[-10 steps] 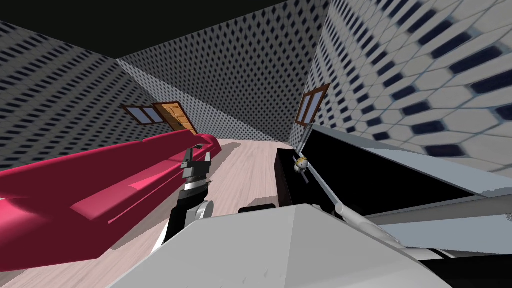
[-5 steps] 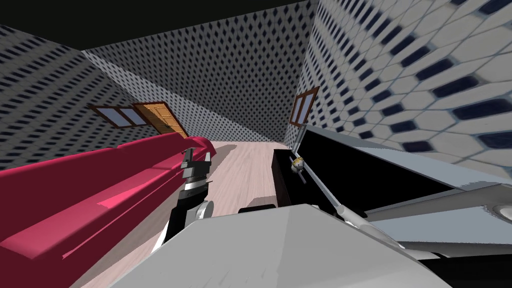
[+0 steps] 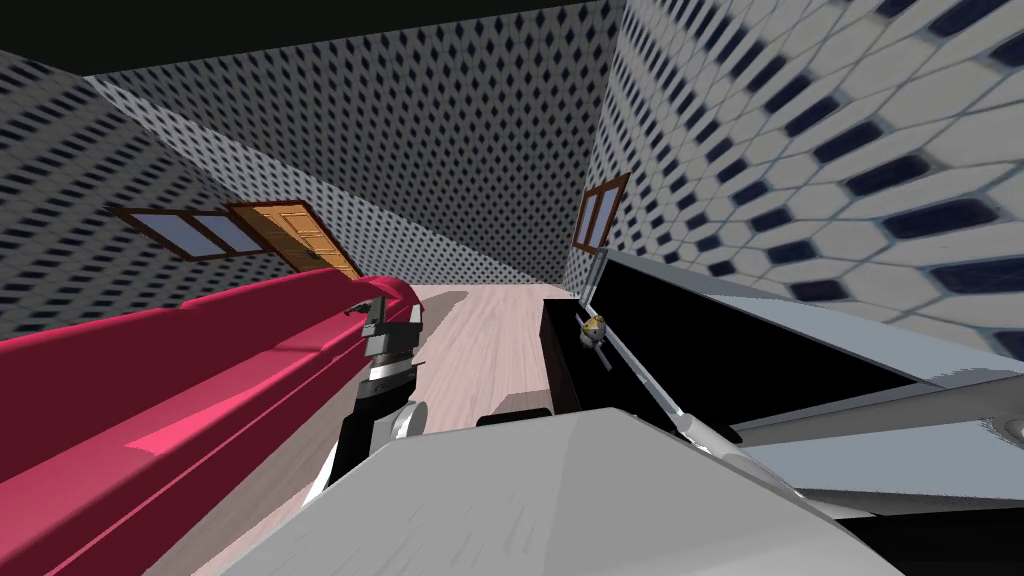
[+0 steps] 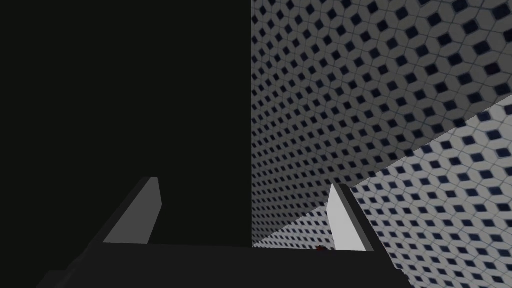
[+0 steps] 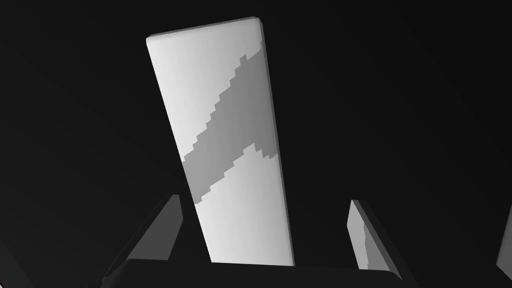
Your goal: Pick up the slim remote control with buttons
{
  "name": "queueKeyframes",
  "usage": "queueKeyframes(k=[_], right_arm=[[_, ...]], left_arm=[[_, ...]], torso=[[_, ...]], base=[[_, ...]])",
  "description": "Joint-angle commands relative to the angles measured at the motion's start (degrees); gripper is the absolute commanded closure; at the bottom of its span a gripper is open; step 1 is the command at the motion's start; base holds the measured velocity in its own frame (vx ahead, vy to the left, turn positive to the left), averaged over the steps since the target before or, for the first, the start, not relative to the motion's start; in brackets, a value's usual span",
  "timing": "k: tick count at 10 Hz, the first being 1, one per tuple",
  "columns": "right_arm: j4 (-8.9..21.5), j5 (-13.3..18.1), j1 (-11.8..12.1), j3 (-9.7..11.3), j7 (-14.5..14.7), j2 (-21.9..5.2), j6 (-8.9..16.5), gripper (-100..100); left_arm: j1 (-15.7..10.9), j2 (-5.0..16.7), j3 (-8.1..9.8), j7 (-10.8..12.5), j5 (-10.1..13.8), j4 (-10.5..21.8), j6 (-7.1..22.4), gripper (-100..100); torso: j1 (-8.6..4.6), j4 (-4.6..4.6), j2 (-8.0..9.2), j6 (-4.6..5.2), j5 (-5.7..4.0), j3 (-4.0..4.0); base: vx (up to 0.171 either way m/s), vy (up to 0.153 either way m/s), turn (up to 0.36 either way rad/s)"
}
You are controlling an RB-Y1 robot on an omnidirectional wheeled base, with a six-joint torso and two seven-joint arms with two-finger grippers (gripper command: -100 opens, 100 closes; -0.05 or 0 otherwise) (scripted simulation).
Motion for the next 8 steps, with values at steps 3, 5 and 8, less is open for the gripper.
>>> queueKeyframes(k=[3,5,8], right_arm=[[2.6,1.6,-0.7,-3.8,5.9,1.0,-0.6,-100],[3.8,2.8,-1.0,-6.3,9.1,1.7,-0.8,-100],[5.0,4.0,-1.2,-8.8,13.2,2.4,-1.1,-100]], left_arm=[[0.0,0.0,0.0,0.0,0.0,0.0,0.0,0],[0.0,0.0,0.0,0.0,0.0,0.0,0.0,0],[0.0,0.0,0.0,0.0,0.0,0.0,0.0,0]], torso=[[0.02,-0.02,-0.12,-0.02,0.0,-0.07],[0.05,-0.04,-0.18,-0.02,0.01,-0.1],[-0.01,0.0,0.01,-0.01,-0.01,0.01]], base=[[0.091,0.001,-0.123],[0.105,0.01,-0.136],[0.054,-0.001,-0.091]])
